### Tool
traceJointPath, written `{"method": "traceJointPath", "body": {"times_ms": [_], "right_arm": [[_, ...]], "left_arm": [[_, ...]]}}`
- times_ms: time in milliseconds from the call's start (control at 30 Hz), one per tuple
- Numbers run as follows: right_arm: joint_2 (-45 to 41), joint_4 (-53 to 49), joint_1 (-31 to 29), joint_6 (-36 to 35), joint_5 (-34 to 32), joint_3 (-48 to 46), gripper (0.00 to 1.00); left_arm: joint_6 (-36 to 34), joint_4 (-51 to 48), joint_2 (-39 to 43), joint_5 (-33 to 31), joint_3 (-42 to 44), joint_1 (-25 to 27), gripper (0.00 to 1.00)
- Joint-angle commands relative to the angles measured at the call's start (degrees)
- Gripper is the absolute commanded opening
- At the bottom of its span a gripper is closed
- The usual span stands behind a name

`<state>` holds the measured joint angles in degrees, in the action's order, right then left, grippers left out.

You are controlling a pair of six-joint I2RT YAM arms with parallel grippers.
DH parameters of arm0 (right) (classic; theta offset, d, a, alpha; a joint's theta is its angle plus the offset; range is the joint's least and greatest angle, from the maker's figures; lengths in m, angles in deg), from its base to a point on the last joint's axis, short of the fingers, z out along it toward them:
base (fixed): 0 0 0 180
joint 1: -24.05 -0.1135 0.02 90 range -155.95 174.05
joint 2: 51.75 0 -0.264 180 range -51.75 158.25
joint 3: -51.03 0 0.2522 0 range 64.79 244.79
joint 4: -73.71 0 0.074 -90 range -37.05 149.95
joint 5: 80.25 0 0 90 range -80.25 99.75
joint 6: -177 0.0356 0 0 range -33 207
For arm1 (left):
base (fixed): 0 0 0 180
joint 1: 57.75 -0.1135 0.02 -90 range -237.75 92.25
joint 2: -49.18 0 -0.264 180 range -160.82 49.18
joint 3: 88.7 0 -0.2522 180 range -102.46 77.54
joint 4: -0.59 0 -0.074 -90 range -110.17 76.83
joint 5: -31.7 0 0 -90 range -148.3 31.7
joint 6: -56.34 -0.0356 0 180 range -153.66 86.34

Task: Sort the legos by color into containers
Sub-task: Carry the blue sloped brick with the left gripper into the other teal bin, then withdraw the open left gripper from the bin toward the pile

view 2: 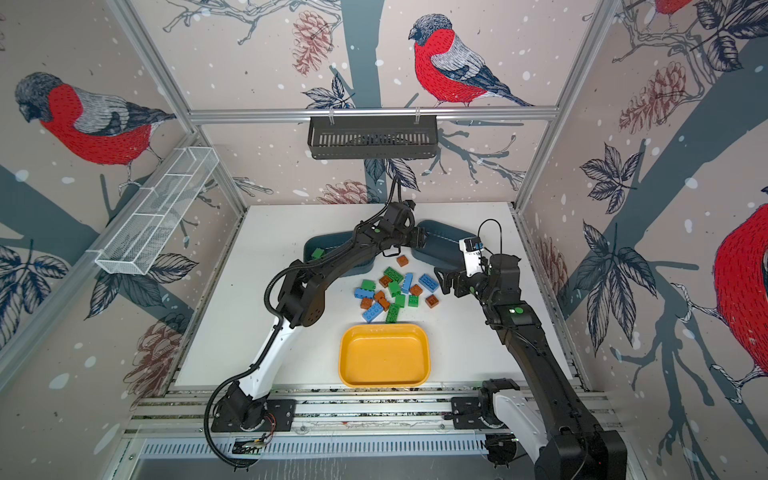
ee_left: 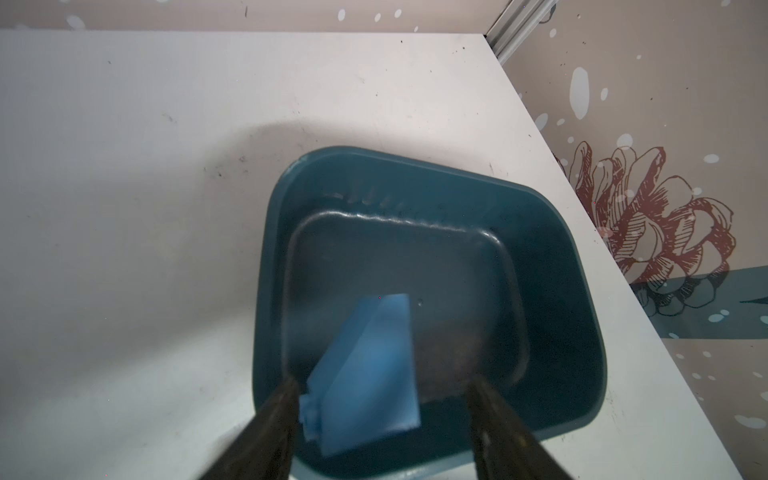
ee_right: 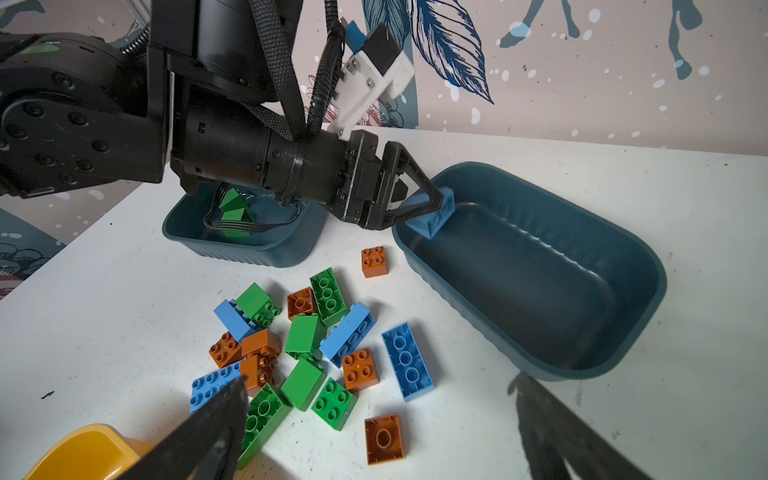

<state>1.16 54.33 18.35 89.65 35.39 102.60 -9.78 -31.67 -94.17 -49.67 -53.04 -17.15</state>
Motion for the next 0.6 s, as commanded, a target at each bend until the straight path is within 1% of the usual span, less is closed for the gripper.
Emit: {"method": "traceJointPath", "body": {"times_ms": [0, 67, 167, 267, 433, 500, 567], "right_arm": [[-0.6, 0.9, 0.0, -0.2, -0.2, 0.5, 0.99], [-0.8, 0.6, -0.1, -0.4, -0.2, 0.5, 1.0], [-0.9, 0.4, 0.0, -0.3, 0.1, 0.5, 0.99], [-0.7, 0.3, -0.1, -0.7, 0.8, 0.5, 0.99], [-0.4, 0.0, -0.2, -1.9, 2.6, 0.4, 1.0], [0.0, -0.3, -0.3, -2.3, 3.2, 0.4, 0.99], [0.2, -0.3, -0.5, -2.6, 3.9, 0.4, 0.99]], "left_arm": [[-2.2, 1.8, 0.9, -1.7, -0.7, 0.1, 0.72], [-3.2, 1.0, 2.0, -2.1, -0.5, 0.2, 0.76], [-4.7, -2.1, 4.3, -2.2, -0.4, 0.2, 0.77], [-7.4, -8.2, 7.7, -1.2, 0.8, 0.1, 0.77], [-16.4, -12.2, 18.7, -0.4, 14.8, 0.0, 0.77], [-19.9, -14.6, 22.5, -0.4, 19.0, -0.3, 0.77], [-23.8, -19.0, 25.0, 0.7, 20.8, -0.9, 0.76]]}}
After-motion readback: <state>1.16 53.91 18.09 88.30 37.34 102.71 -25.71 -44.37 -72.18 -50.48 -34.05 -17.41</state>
